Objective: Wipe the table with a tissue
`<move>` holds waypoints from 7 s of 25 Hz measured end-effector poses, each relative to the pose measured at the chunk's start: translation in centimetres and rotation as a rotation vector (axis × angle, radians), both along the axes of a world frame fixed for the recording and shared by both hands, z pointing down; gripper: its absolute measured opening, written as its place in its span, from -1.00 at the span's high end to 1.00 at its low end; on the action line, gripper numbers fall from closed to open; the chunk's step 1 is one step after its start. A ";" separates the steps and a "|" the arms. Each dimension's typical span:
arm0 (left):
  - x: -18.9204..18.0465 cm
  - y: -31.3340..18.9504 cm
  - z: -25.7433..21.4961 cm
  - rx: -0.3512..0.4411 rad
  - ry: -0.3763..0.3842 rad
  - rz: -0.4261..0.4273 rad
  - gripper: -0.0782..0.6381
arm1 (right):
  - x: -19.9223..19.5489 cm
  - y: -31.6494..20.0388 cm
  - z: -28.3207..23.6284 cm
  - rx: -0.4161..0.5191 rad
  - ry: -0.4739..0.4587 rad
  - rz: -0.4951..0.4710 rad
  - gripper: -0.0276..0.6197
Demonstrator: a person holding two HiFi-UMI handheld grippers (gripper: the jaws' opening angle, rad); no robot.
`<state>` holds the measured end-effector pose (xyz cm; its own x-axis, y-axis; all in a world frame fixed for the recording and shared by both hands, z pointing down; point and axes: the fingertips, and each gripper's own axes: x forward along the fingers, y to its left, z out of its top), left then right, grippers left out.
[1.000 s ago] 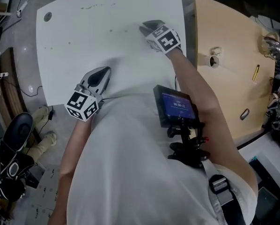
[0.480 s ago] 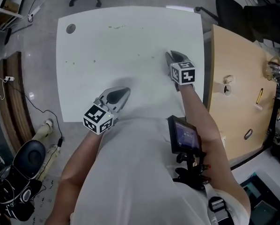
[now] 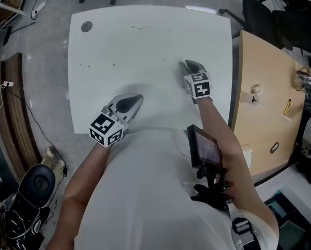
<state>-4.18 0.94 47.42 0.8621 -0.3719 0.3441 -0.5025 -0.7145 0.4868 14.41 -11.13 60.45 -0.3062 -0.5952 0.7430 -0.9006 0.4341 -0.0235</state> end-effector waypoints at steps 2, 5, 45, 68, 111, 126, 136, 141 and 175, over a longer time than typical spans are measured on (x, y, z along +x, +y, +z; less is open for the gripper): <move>-0.3 -0.1 0.0 0.004 0.005 0.011 0.76 | -1.5 0.7 0.0 -0.012 -0.019 -0.038 0.72; -0.4 0.0 -0.1 0.010 0.011 0.027 0.76 | -3.8 2.1 0.2 -0.030 -0.044 -0.116 0.72; -11.6 0.4 0.3 0.024 0.029 -0.015 0.76 | -15.1 2.6 0.6 -0.017 -0.021 -0.176 0.72; -9.9 0.2 0.7 -0.015 -0.010 -0.019 0.76 | -0.8 -0.7 0.2 0.035 0.024 0.317 0.72; -6.7 0.0 0.6 -0.022 -0.077 -0.050 0.76 | -8.7 -4.6 -2.5 0.155 -0.090 -0.159 0.72; -7.9 -0.2 0.0 -0.029 -0.113 -0.126 0.76 | -1.0 -14.1 -1.3 0.177 0.023 0.135 0.72; -8.8 -1.3 0.7 -0.044 -0.067 -0.084 0.76 | -2.2 -13.9 0.3 0.122 0.031 0.345 0.72; -11.8 -2.6 0.7 -0.044 -0.050 -0.089 0.76 | -4.9 -14.7 0.2 0.104 -0.010 0.406 0.72; -20.9 -1.9 0.3 -0.017 -0.036 -0.184 0.76 | -9.0 -15.7 -3.0 0.100 -0.242 0.298 0.72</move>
<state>-25.11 -0.98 47.71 0.7671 -0.5160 0.3813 -0.6413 -0.6010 0.4770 5.41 -26.80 57.44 -0.2679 -0.7503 0.6044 -0.9612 0.1650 -0.2212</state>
